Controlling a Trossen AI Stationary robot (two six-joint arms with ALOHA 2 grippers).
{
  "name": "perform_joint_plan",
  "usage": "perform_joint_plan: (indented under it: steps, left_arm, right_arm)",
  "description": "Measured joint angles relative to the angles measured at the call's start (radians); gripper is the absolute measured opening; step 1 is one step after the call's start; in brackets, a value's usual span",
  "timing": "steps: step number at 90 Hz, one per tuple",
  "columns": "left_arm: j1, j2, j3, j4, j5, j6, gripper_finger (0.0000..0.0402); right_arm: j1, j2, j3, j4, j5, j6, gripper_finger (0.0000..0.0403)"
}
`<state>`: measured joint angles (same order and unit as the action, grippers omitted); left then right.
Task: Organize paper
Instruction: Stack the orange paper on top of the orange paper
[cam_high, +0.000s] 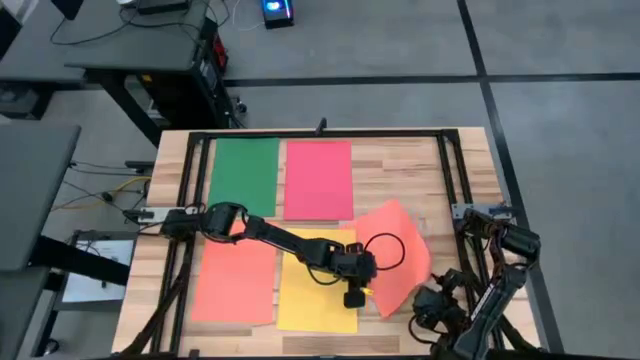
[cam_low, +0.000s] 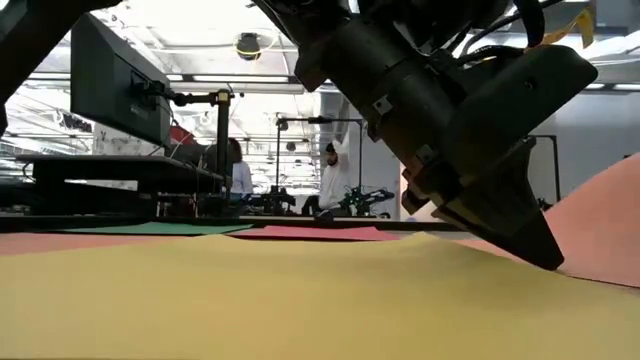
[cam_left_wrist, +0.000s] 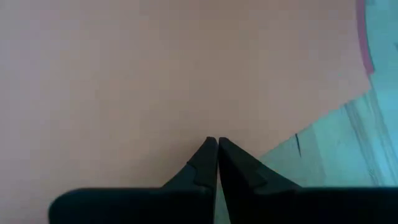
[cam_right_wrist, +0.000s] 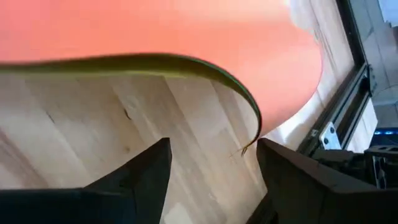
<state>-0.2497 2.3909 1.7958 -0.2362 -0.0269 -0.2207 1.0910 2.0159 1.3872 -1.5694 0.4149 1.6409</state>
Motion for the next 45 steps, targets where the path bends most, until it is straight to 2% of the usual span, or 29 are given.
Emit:
perform_joint_plan:
  steps: [22,35,45]
  left_arm:
    - [0.002,0.0,0.0,-0.016,0.002,0.0,0.0]
    - [0.006,0.0,0.0,-0.02,0.078,0.007,0.0]
    - [0.005,0.0,0.0,-0.036,0.097,0.038,0.0]
  right_arm:
    - [-0.001,0.0,-0.001,-0.001,0.001,0.008,0.0223]
    - [-0.001,0.0,0.005,-0.001,0.001,0.016,0.0223]
    - [-0.001,0.0,0.016,-0.002,0.001,0.014,0.0223]
